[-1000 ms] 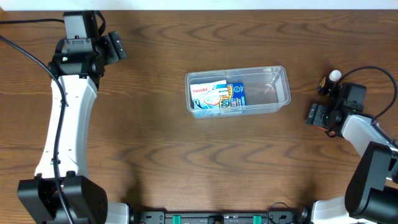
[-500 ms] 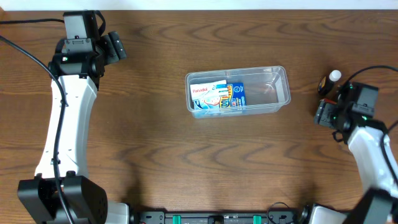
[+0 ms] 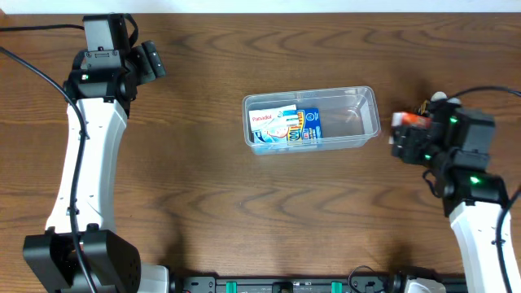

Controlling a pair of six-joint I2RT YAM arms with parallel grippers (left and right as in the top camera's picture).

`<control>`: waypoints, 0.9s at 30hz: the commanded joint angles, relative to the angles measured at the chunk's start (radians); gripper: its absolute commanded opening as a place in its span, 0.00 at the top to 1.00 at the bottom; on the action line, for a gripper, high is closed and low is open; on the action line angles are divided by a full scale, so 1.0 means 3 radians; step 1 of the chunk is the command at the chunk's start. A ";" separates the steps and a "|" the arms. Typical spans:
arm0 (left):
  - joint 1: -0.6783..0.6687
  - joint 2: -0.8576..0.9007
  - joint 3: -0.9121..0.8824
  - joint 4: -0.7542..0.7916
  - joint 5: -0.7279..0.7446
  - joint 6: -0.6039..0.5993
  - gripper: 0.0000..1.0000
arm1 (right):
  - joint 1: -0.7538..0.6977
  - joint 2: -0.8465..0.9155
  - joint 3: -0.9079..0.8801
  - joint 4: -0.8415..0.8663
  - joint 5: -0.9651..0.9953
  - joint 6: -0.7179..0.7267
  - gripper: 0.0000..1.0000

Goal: Pack container
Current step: 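Lift the ActiFast box and carry it left over the container, then lower the ActiFast box into the container's right end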

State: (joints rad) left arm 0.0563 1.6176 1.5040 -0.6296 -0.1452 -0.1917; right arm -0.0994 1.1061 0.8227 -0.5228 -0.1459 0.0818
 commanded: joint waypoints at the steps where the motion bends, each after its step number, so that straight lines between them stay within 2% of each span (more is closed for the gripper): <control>1: 0.0011 -0.0050 0.0058 -0.0009 -0.0004 -0.0055 0.02 | 0.0340 0.0006 0.0240 0.0048 0.0011 0.0135 0.28; 13: 0.0011 -0.0050 0.0058 -0.0009 -0.0004 -0.0055 0.02 | 0.1436 0.0670 0.0512 0.0566 0.0641 0.0275 0.28; 18: 0.0011 -0.0050 0.0058 -0.0009 -0.0004 -0.0055 0.02 | 0.1609 0.1033 0.0512 0.0702 0.0891 0.0275 0.27; 27: 0.0011 -0.0050 0.0058 -0.0009 -0.0004 -0.0055 0.02 | 0.1595 0.1502 0.0512 0.0746 0.1227 0.0273 0.25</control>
State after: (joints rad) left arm 0.0563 1.6173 1.5040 -0.6292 -0.1448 -0.1917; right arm 0.3771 1.5364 0.9565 -0.3080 0.1658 0.1513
